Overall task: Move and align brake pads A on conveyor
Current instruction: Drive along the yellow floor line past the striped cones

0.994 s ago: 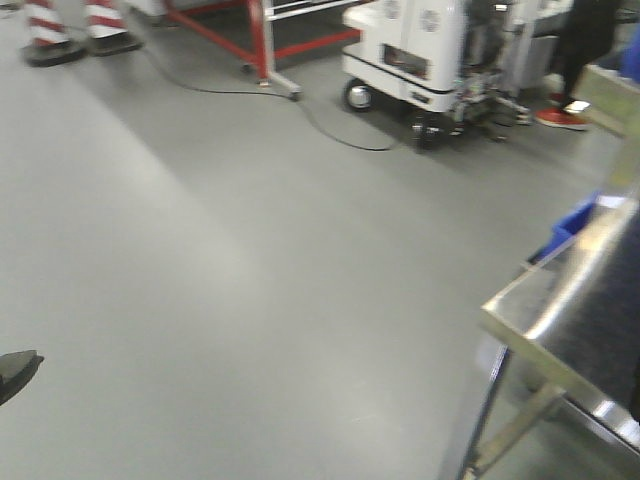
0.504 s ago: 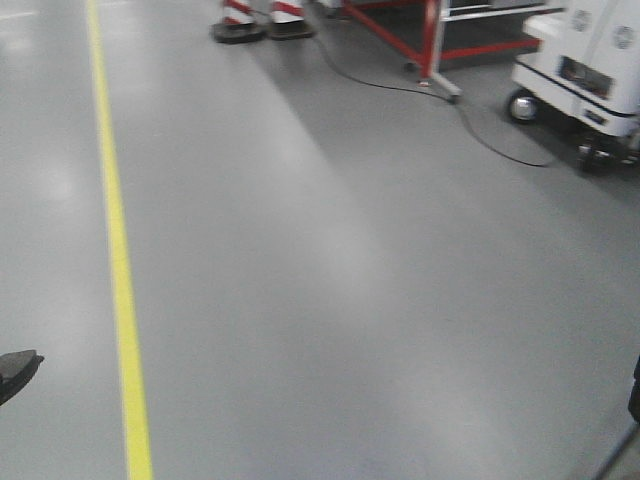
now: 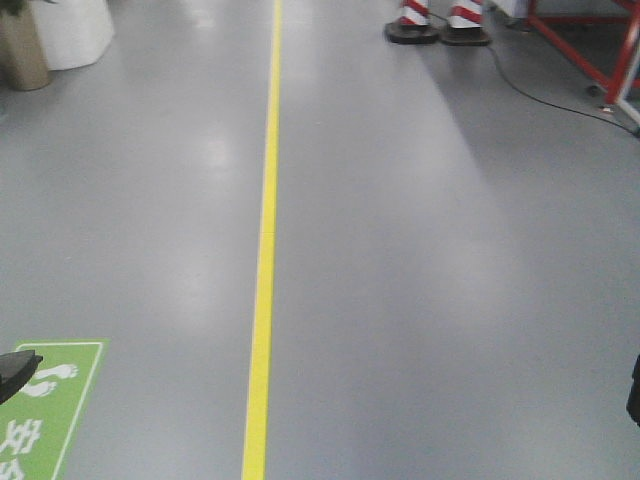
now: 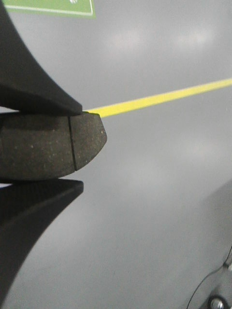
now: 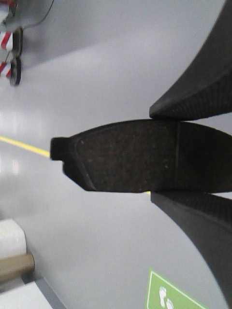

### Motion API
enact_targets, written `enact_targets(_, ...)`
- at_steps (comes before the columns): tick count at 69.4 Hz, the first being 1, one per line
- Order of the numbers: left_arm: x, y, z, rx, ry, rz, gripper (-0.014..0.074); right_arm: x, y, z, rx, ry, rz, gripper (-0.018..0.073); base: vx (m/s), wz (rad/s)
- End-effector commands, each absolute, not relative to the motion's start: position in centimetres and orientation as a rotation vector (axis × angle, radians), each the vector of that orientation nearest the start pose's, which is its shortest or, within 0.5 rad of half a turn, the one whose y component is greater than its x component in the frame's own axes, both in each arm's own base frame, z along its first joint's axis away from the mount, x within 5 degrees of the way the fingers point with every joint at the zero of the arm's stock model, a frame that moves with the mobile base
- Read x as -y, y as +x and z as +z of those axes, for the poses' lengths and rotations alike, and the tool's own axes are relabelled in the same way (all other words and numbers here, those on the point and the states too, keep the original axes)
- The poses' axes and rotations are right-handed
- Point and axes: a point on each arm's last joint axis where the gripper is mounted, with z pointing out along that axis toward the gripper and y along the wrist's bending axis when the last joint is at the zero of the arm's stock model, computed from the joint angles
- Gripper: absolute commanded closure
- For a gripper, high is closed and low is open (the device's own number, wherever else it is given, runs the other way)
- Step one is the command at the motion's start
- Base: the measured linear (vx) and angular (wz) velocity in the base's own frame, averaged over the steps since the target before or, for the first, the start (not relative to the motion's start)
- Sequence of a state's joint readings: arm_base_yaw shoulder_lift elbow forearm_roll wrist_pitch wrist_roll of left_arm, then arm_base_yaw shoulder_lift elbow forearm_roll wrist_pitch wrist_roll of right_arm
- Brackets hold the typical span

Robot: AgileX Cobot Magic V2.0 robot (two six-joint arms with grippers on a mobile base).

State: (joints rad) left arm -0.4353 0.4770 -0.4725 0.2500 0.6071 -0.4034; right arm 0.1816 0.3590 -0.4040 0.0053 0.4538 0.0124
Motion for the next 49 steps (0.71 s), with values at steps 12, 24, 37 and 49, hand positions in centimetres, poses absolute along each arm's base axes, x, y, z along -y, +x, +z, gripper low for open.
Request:
enact_targets(12,3.12,9.36,30.18,-1.968,0.169,-0.282,0.0602,-1.47,8.20,30.28,-1.766,-0.157,0.128,0.0563,0.09,0.33)
enact_targets(24,3.12,9.36,30.18,-1.968,0.169,-0.282,0.0602,-1.47,8.20,30.28,-1.766,-0.157,0.128,0.0563,0.14,0.20)
enact_targets(37,3.12,9.36,30.18,-1.968,0.169,-0.282,0.0602,-1.47,8.20,30.28,-1.766,-0.157,0.128,0.0563,0.21,0.12)
enact_targets(49,3.12,9.36,30.18,-1.968,0.169,-0.282,0.0602,-1.47,8.20,30.28,-1.766,-0.157,0.128,0.0563,0.30,-0.04)
